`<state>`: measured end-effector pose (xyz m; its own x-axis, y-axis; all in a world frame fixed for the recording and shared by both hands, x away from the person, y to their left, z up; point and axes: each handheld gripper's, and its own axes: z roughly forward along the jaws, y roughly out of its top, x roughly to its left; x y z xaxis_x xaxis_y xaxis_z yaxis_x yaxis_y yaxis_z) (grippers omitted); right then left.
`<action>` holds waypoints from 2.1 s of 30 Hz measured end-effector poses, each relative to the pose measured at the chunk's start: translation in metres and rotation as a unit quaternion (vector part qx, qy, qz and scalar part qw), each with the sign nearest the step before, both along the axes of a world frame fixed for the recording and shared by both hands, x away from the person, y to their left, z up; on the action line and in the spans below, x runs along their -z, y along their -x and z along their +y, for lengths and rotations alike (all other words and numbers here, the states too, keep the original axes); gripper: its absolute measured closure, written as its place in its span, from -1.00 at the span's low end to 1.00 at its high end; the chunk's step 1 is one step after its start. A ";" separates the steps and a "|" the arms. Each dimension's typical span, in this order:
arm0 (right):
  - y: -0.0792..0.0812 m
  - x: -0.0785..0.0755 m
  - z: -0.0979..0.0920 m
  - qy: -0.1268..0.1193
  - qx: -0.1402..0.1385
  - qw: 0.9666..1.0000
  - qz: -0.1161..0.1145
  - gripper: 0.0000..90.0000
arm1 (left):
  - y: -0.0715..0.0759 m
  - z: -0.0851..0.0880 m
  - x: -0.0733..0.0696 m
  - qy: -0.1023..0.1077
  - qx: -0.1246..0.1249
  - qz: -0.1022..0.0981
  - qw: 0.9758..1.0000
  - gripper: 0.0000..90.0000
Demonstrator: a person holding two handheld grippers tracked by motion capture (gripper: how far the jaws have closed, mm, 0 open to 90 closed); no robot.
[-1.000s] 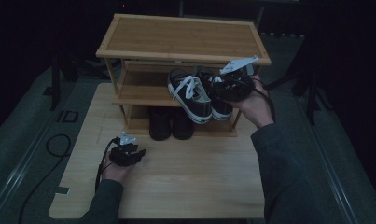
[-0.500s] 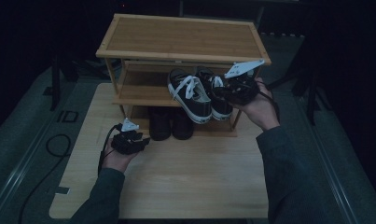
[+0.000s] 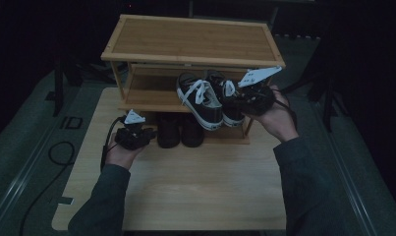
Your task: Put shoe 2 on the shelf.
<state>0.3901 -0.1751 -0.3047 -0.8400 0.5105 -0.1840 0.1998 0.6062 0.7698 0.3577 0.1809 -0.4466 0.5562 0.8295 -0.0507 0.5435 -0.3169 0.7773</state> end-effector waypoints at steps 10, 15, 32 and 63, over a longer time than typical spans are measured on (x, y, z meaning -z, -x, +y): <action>0.010 -0.001 -0.002 0.006 -0.014 1.000 0.004 1.00 | -0.009 -0.007 -0.026 -0.021 0.006 -0.005 1.000 1.00; 0.013 0.001 -0.003 0.014 -0.018 1.000 0.007 1.00 | -0.014 -0.011 -0.036 -0.029 0.010 -0.013 0.999 1.00; 0.025 0.024 -0.008 0.021 -0.035 0.999 0.020 1.00 | -0.035 -0.021 -0.060 -0.037 0.007 -0.041 0.998 1.00; 0.024 0.061 0.001 0.030 -0.050 0.997 0.048 1.00 | -0.075 -0.035 -0.060 -0.067 -0.016 -0.032 0.997 1.00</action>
